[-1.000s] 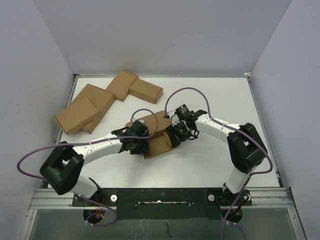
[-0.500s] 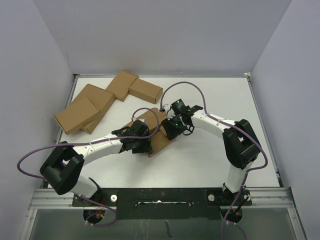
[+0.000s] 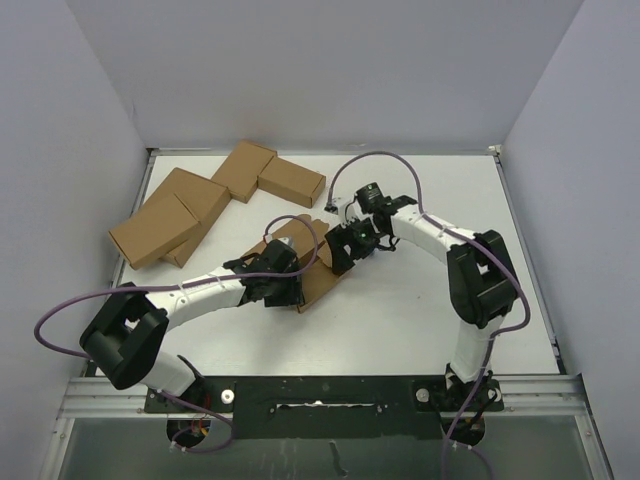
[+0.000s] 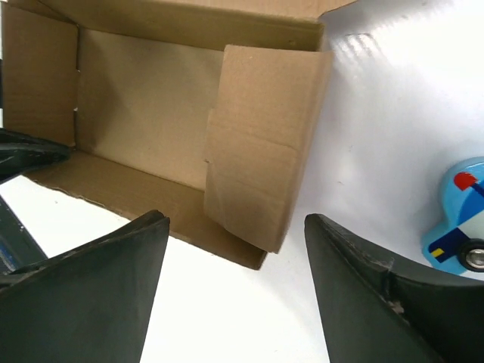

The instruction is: Fold the paper box

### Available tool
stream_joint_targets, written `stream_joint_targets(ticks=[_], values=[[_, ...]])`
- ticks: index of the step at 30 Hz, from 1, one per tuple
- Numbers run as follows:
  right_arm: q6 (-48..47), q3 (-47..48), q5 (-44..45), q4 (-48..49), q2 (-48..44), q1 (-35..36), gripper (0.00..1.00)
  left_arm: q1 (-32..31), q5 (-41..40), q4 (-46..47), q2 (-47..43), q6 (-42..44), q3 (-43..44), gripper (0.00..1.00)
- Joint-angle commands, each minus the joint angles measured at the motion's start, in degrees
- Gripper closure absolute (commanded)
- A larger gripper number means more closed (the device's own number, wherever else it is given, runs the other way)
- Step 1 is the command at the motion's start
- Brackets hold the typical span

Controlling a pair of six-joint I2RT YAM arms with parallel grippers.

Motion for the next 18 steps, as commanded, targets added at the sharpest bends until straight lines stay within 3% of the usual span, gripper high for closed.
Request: stream_joint_targets(ticks=[1,6,12,18], values=[[-1.0,3.9,-7.6,-0.6,1.6,-1.6,0.26,-0.3,-0.3,2.3,0.5,0.3,1.1,0.55],[-1.4,6.1,-9.6,-1.1,3.2,-1.6,0.24,-0.3,-0.5,2.2,0.4,0.2,1.1,0.55],[1.3,8.4,1.2,-0.3,5.9,-1.1,0.31,-0.3,-0.8,1.9,0.4,0.3,1.3,0.55],[-0.6,6.7,13.5,2.6,6.2,2.2,0.44,-0.3,-0.9,1.8,0.6,0.4,1.4,0.55]])
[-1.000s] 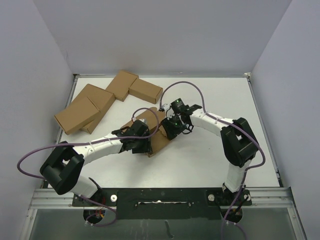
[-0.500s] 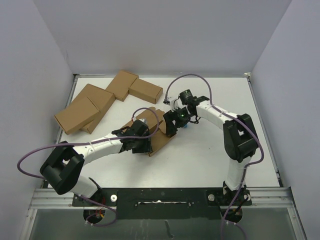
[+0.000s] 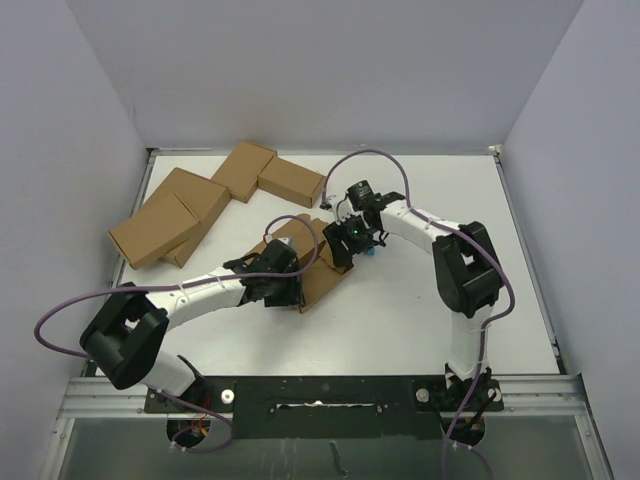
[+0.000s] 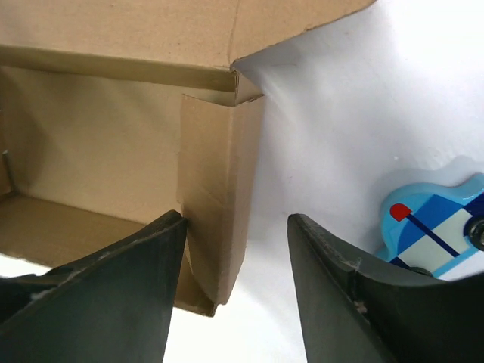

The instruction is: Fold the paper box

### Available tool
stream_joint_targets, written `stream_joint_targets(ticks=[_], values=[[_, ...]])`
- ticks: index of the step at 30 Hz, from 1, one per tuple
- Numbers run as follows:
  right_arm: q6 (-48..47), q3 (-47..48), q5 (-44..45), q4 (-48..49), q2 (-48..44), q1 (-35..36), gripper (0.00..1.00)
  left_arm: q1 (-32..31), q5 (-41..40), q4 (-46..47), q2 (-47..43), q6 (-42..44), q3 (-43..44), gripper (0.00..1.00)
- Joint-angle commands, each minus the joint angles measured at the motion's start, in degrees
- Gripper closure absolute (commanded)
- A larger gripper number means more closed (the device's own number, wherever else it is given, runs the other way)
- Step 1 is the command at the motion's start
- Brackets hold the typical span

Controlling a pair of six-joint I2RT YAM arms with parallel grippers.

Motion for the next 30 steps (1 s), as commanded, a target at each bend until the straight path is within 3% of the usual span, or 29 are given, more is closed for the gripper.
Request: stream_joint_targets(ticks=[1,3,7,9,13,16,20,30], values=[[-1.2,0.1,10.9,3.7,-0.3,3.2,0.46,-0.3,-0.9,1.8,0.6,0.4,1.5,0.55],[-2.0,-0.4,13.8,4.4,0.2,4.3,0.53,-0.3,-0.9,1.8,0.6,0.4,1.4,0.55],[-3.9,-2.2,19.7,7.0,0.3,6.0,0.92,-0.3,-1.2,1.8,0.5,0.4,1.2,0.55],[-4.8,-3.2,23.3,7.7,0.6,6.9,1.0,-0.3,-1.2,1.9,0.5,0.4,1.2,0.55],[-5.7,-4.2,28.4,8.1,0.2,7.8,1.0,-0.3,-1.3,1.8,0.5,0.4,1.1,0.55],[-6.3,-4.8,27.4,8.0,-0.8,7.7,1.0,-0.2,-1.5,1.8,0.3,0.4,0.9,0.55],[-6.5,-4.3,21.4,7.2,-0.8,6.6,0.79,-0.2,-1.5,2.1,0.6,0.5,1.1,0.55],[-6.9,-1.3,18.9,7.7,-0.2,6.3,0.69,-0.2,-1.5,2.0,0.8,0.6,1.4,0.55]])
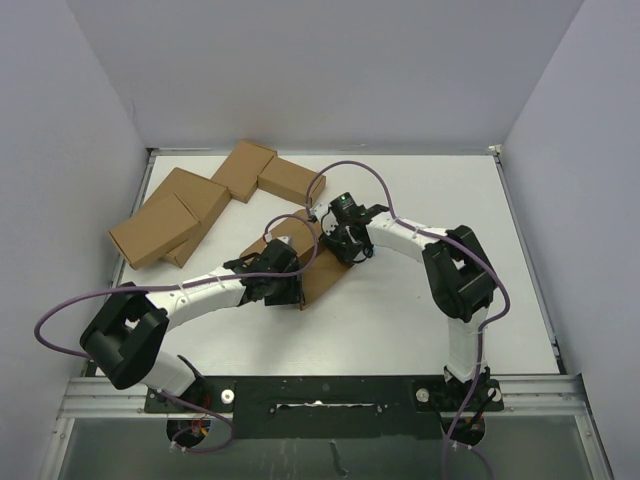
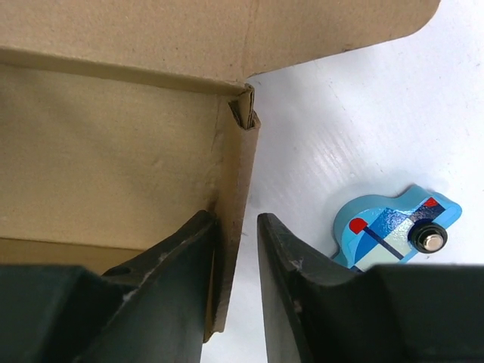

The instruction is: Fold the paper box

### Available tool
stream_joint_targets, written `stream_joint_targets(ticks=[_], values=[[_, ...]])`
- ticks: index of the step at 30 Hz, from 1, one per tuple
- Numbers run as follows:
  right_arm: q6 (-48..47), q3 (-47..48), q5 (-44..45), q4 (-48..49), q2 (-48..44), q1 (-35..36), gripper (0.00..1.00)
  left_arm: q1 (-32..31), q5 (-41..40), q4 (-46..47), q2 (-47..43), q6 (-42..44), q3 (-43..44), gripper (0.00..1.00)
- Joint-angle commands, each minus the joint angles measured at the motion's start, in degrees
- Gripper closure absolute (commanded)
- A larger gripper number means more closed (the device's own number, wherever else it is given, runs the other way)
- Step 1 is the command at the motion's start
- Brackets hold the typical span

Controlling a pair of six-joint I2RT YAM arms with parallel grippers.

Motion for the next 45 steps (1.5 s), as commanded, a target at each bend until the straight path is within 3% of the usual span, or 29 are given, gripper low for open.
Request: stream_joint_targets(ticks=[1,9,16,26,36,45], values=[[-0.9,2.2,-1.9,0.7,-0.3,-0.3,0.67,-0.2,-0.5,1.2,0.8,0.6,1.4,0.55],[-1.4,1.8,-6.9,0.3,-3.7,-1.0,0.55,-0.2,-1.2,0.3,0.2,0.9,1.8,0.53],[-2.5,2.5,-9.6,-0.9,-5.4,-1.9,0.46,-0.2,-2.7,-0.9,-1.4,1.1,2.2,0.42],[-6.0,3.0,-16.7,-2.2,-9.2,-3.6,0.35,-0.2,-4.2,-1.4,-5.3,1.2,2.3,0.35],[-8.2,6.5,-24.4,-4.6,-9.9,-14.4,0.29,-0.1,-7.3,-0.2,-15.7,3.1,-0.3,0.31],[-7.9,7.5,-16.3,-5.7,-4.2,-17.2,0.18,0.7,-9.5,2.2,-27.3,3.7,-7.6,0.29]])
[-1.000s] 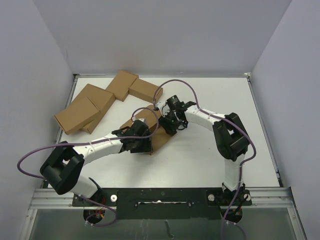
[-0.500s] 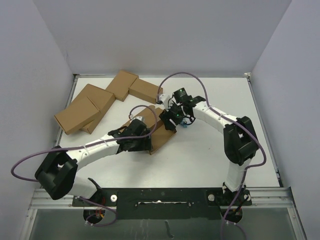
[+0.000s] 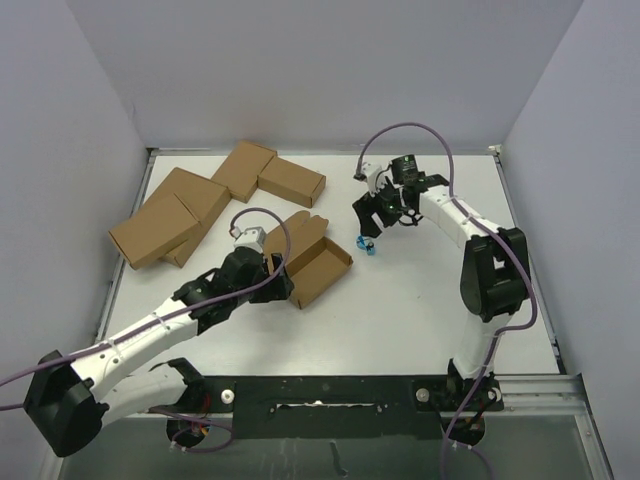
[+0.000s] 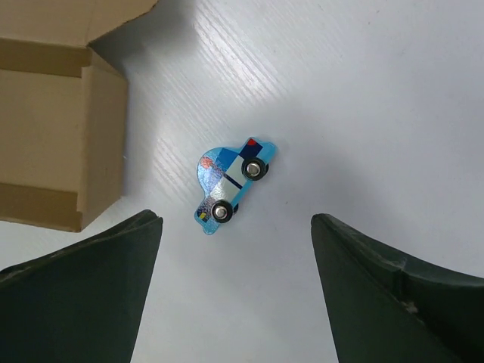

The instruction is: Fold the paper box

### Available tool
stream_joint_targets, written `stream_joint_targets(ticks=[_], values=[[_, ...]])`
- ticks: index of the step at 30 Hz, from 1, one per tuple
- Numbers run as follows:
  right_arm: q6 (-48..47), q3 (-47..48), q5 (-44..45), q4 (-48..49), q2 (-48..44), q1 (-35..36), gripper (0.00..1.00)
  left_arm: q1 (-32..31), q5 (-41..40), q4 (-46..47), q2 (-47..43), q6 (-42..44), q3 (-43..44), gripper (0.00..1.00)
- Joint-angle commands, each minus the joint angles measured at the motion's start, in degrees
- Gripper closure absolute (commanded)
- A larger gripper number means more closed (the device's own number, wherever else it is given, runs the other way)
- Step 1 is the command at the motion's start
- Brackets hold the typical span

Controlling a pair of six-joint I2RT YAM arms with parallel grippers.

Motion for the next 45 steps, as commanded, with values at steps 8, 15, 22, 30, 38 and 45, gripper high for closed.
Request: stream_joint_targets(ticks=[8,15,22,30,38,45], values=[[1.2,4.2,7.8,-1.3,7.4,3.1,0.18,0.8,-2.4,1.5,-8.8,-0.8,-4.7,0.29],[2.5,4.0,10.8,-0.5,9.8,5.3,0.22,1.0,-3.2,0.2,-11.4,-1.4,-5.8,0.29],[3.1,4.9,13.7,0.0,11.8,6.6,0.3,1.0,-4.2,-1.3,-13.8,-2.2,-6.6,0.29],[2.9,5.7,15.2,-0.1,13.1,7.1,0.56,1.1,-4.6,-2.4,-15.2,-2.5,-6.8,0.29],[2.1,4.6,13.4,0.5,10.4,5.5,0.8,1.1,-4.7,-2.5,-15.2,-2.5,-6.8,0.29],[1.4,3.0,9.9,2.6,2.5,5.3,0.82,1.1,-5.0,-2.4,-15.3,-2.2,-7.0,0.29]])
